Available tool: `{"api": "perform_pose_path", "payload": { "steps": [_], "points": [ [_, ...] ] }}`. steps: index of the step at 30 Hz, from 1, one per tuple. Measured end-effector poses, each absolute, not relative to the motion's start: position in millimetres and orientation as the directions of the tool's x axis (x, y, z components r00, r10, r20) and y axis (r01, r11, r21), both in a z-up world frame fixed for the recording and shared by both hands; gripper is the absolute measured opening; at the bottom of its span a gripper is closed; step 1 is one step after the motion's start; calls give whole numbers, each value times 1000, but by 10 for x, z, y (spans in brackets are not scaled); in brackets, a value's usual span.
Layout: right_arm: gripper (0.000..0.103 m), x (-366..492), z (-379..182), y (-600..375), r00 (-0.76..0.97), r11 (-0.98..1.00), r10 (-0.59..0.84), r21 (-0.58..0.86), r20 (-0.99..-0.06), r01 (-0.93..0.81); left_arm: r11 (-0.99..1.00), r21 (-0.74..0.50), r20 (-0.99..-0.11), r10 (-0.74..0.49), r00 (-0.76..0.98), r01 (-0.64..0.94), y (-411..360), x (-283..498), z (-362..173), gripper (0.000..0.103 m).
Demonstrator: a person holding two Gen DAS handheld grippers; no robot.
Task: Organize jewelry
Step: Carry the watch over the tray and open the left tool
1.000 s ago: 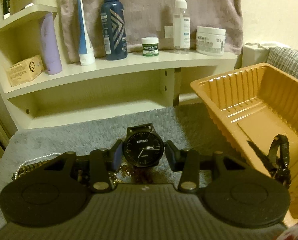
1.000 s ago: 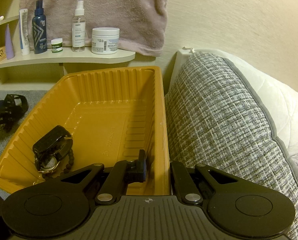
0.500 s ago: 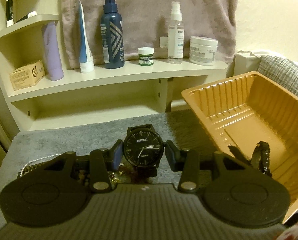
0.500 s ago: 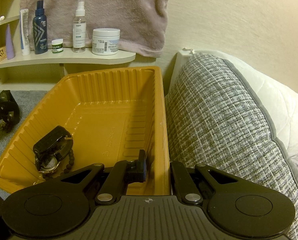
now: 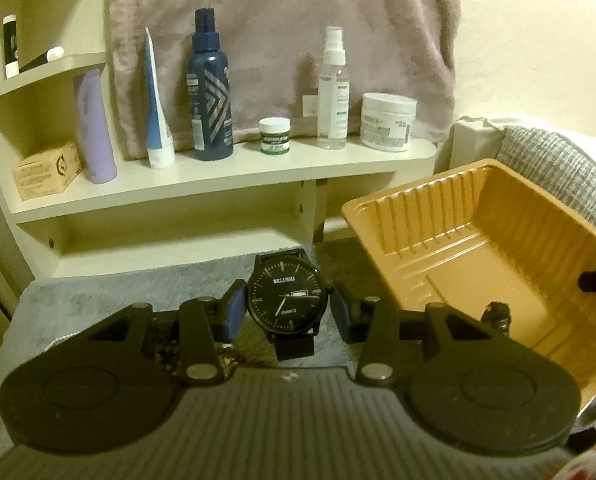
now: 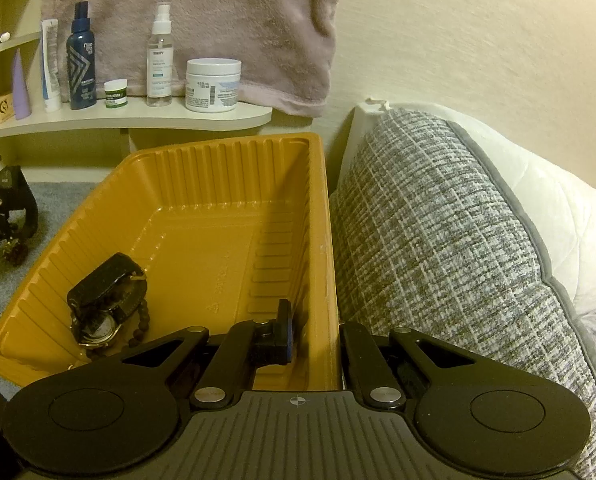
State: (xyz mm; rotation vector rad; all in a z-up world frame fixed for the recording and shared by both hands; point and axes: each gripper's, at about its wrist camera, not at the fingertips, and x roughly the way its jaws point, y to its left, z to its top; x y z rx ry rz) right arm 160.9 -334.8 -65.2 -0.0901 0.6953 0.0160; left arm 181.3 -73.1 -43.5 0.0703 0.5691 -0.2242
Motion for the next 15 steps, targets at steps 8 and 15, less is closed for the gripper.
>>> {"api": "perform_pose_path", "payload": {
  "steps": [8, 15],
  "points": [
    [6, 1609, -653, -3349, 768, 996, -16, -77, -640, -44, 963, -17, -522, -239, 819, 270, -827, 1796, -274, 41],
    [6, 1609, -653, -3349, 768, 996, -15, -77, -640, -44, 945, -36, -490, -301, 818, 326, -959, 1772, -95, 41]
  ]
}}
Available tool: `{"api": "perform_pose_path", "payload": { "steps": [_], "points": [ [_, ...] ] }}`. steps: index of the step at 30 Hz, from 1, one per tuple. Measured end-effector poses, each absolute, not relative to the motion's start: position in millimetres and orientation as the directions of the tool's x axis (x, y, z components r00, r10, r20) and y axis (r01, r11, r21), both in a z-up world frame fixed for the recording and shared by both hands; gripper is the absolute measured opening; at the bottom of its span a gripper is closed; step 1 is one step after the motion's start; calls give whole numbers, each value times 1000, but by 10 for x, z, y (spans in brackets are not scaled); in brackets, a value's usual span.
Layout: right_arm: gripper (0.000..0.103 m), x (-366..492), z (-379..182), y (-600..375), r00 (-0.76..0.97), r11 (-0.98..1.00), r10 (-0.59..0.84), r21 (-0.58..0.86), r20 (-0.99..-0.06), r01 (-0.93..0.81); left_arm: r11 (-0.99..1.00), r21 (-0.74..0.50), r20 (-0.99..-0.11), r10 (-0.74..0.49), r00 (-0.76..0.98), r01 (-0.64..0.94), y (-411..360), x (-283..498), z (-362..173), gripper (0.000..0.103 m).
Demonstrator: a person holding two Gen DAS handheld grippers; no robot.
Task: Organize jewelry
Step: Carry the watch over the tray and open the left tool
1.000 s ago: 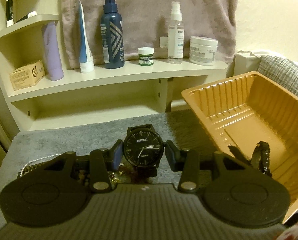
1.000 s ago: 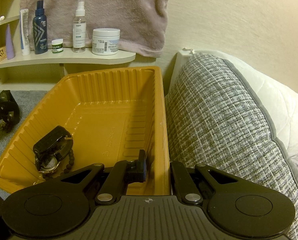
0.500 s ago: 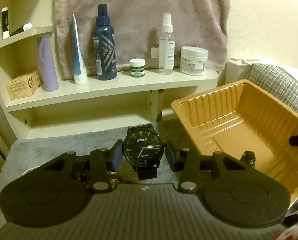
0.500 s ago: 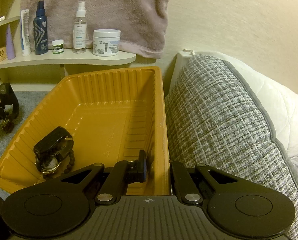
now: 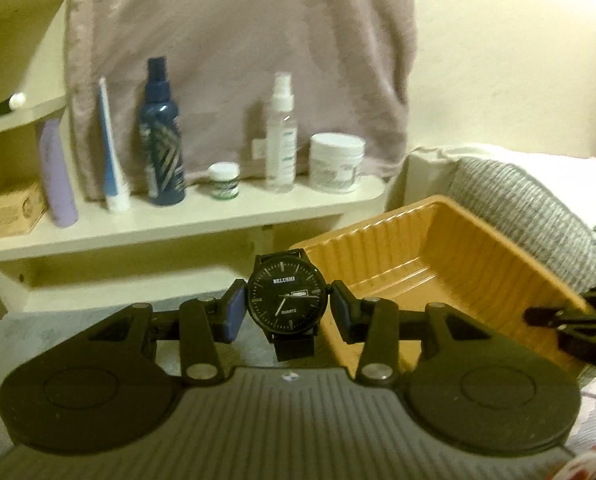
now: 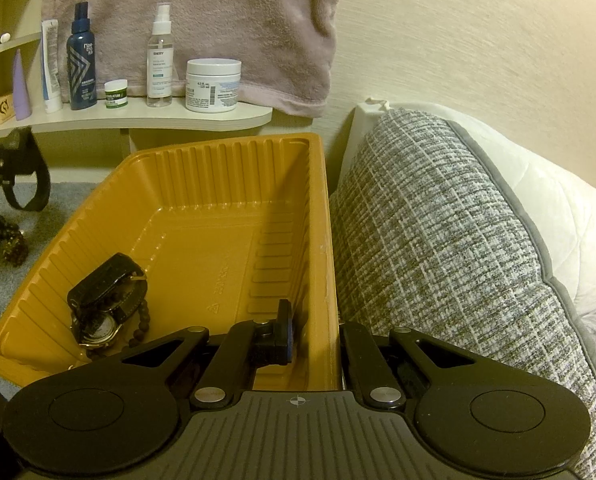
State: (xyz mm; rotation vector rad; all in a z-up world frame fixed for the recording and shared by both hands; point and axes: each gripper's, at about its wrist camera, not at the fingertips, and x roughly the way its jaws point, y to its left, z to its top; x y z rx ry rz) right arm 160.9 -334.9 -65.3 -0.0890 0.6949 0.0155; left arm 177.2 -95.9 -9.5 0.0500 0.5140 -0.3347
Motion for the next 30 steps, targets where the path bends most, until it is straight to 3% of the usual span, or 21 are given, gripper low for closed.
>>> {"api": "perform_pose_path", "payload": {
  "steps": [10, 30],
  "points": [
    [6, 1609, -649, -3350, 768, 996, -14, -72, -641, -42, 906, -59, -465, -397, 791, 420, -1231, 1746, 26, 41],
    [6, 1607, -667, -3360, 768, 997, -11, -61, -641, -37, 870, -53, -551, -435, 712, 490, -1580, 1788, -306, 41]
  ]
}}
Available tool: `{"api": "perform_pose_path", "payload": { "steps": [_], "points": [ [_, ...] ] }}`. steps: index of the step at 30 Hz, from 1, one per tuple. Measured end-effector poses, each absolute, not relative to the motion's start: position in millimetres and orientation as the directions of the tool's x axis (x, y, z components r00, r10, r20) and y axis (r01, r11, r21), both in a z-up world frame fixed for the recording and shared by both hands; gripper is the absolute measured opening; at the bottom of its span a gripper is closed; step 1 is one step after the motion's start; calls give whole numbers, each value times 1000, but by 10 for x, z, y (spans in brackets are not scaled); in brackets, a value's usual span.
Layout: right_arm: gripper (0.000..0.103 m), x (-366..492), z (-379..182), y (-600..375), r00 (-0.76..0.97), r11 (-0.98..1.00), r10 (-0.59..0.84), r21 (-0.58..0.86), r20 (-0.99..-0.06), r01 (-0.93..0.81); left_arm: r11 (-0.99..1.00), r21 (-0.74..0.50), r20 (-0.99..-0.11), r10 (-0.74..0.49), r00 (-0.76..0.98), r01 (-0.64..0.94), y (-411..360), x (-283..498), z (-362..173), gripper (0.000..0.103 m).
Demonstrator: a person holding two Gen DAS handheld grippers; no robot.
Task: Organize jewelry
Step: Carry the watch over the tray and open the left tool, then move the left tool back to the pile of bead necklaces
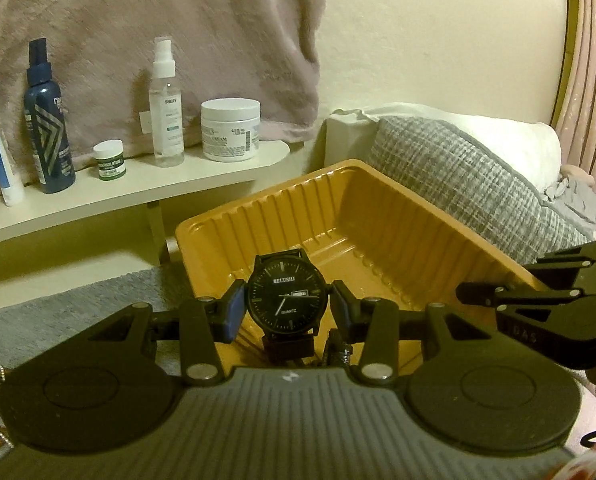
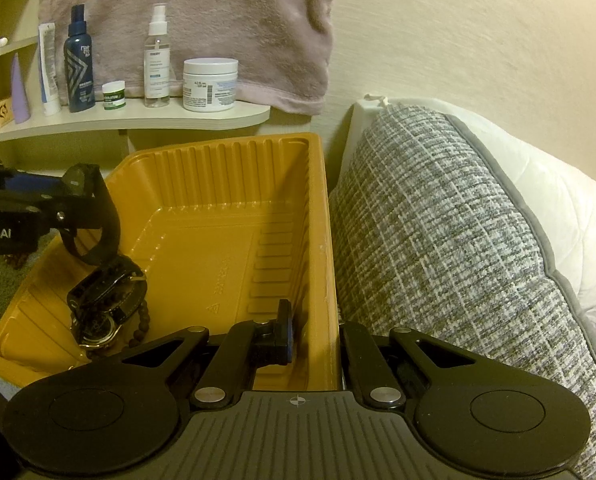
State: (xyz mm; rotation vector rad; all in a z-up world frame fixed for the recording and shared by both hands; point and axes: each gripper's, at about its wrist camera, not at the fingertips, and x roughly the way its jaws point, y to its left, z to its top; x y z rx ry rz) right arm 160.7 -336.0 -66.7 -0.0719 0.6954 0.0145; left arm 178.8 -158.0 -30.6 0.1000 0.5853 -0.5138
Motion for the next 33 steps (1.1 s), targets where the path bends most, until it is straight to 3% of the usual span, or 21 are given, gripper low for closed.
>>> {"api": "perform_pose_path", "payload": {
  "steps": [8, 11, 18, 33],
  "points": [
    [6, 1606, -666, -3360, 769, 997, -12, -63, -639, -38, 872, -58, -555, -433, 710, 486, -1598, 1821, -336, 41],
    [6, 1603, -663, -3359, 770, 997, -12, -65, -638, -38, 874, -55, -546, -431, 719, 482, -1581, 1816, -313, 51],
    [6, 1601, -661, -3356, 769, 997, -12, -64, -639, -38, 896, -60, -528, -403, 748, 440, -1382, 1748, -288, 56],
    [6, 1591, -666, -3351, 768, 997, -16, -67, -640, -35, 986, 10, -530, -135, 837, 165, -325, 1334, -501, 60]
  ]
}}
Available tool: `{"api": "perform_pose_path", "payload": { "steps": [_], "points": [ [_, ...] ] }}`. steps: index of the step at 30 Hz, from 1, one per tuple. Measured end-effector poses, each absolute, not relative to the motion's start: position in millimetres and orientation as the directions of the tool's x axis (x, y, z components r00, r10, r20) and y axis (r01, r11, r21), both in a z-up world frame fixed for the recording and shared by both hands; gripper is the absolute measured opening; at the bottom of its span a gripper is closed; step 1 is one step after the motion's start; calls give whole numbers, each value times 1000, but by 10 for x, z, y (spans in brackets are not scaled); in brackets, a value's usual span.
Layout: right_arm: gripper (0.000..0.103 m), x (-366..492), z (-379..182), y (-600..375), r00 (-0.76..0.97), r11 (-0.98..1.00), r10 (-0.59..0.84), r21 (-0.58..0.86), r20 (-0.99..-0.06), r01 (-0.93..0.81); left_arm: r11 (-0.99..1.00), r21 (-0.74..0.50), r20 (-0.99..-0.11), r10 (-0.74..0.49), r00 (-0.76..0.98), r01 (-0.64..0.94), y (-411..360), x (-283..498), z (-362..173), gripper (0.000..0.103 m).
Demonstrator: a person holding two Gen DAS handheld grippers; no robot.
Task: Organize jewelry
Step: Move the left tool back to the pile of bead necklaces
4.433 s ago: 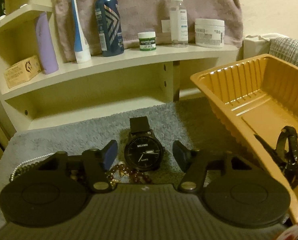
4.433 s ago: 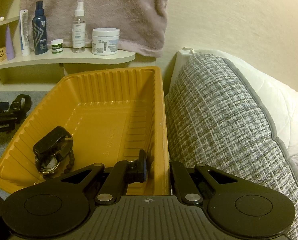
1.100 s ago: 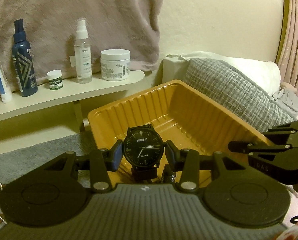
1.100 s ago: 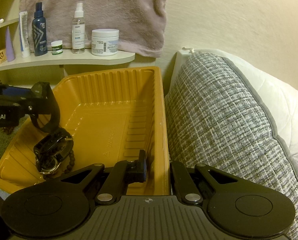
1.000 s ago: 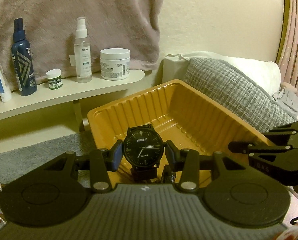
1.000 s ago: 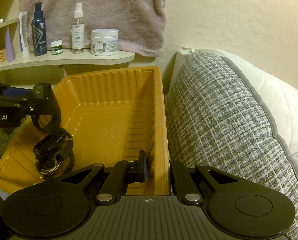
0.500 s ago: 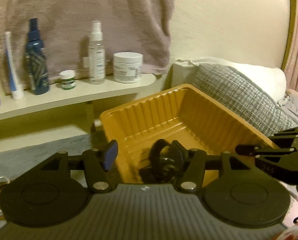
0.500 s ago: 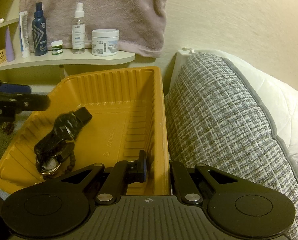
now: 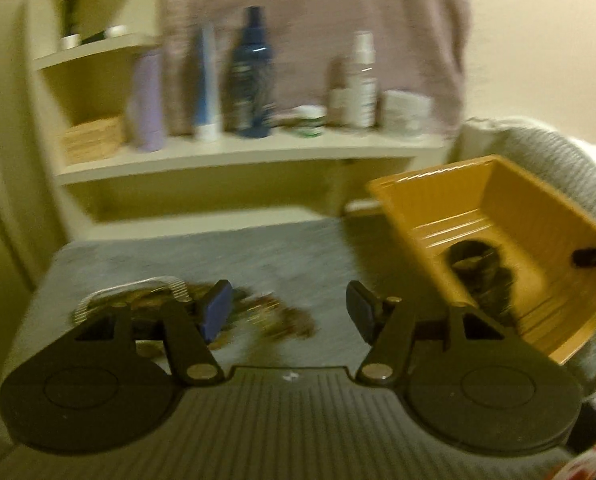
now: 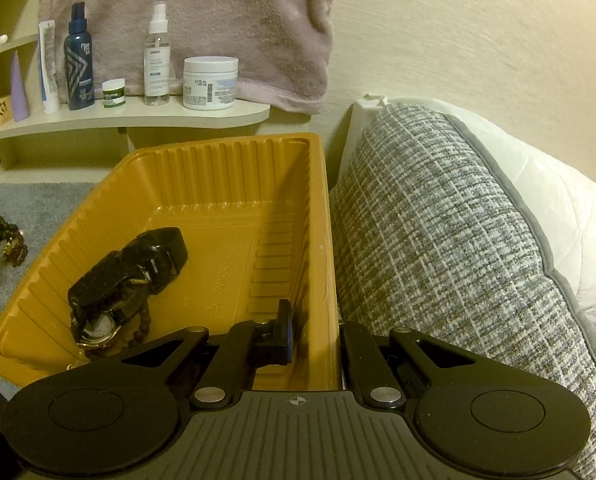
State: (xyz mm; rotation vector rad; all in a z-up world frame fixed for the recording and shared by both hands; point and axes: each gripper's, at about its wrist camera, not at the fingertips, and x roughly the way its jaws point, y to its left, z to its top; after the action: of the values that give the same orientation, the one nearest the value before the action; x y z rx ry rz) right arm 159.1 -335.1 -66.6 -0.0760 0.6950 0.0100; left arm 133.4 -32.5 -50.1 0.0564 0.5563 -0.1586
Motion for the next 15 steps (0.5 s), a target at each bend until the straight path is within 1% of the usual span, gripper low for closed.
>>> {"api": "perform_pose_path", "payload": {
  "steps": [4, 11, 13, 15],
  "points": [
    [6, 1594, -671, -3352, 767, 997, -16, -66, -641, -34, 995, 26, -558, -62, 827, 92, -81, 1288, -601, 59],
    [6, 1601, -682, -3362, 764, 997, -16, -65, -645, -34, 998, 37, -608, -18, 794, 50, 45, 1334, -781, 52],
    [6, 1602, -681, -3361, 764, 997, -16, -65, -645, -33, 998, 32, -621, -16, 784, 46, 47, 1358, -827, 40],
    [6, 1608, -686, -3365, 763, 997, -17, -65, -646, -33, 999, 29, -631, -12, 775, 39, 50, 1386, -866, 37]
  ]
}}
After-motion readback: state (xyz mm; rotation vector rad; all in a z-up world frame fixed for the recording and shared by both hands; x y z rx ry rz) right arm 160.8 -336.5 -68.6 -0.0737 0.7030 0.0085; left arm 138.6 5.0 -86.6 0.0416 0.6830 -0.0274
